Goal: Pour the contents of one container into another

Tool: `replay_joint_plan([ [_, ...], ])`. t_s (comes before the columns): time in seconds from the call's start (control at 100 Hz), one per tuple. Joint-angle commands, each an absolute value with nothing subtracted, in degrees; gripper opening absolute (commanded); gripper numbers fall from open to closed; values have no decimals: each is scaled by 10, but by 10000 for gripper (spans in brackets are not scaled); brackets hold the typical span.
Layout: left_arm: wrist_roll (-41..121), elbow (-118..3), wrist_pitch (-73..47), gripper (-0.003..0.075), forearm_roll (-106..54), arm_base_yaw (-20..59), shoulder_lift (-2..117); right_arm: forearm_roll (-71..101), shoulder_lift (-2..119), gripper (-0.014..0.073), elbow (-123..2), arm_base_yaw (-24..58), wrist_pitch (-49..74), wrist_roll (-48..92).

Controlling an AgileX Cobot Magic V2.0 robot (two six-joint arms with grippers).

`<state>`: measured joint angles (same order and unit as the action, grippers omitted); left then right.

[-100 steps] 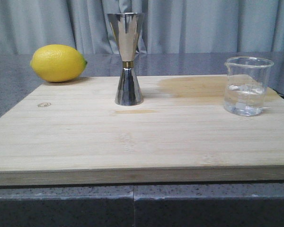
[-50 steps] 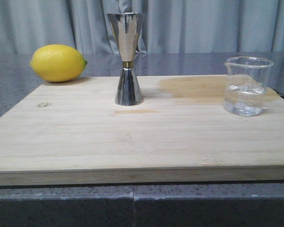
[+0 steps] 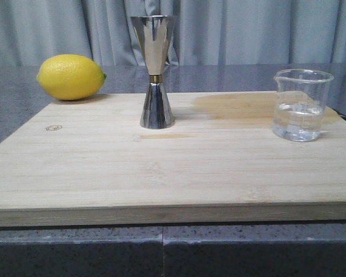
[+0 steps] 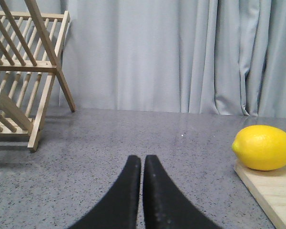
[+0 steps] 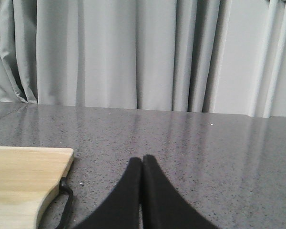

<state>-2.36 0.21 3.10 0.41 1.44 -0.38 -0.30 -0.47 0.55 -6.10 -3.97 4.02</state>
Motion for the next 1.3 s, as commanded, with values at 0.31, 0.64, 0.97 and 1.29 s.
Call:
replay_joint_plan([
  [0.31,-28,18,78,-19,-6,13,-16,-6,-16,-72,12,-61,-102,42],
  [0.64,-29,13,72,-19,-58,13,-16,-4,-16,-71,12,-61,-90,5],
  [0.97,-29,-63,18,-19,-74,110,21,22,2,-71,-75,-61,31,-11],
  [1.29,-23,-185,0,-18,-74,252,219,21,122,-71,-215,-60,115,-11],
])
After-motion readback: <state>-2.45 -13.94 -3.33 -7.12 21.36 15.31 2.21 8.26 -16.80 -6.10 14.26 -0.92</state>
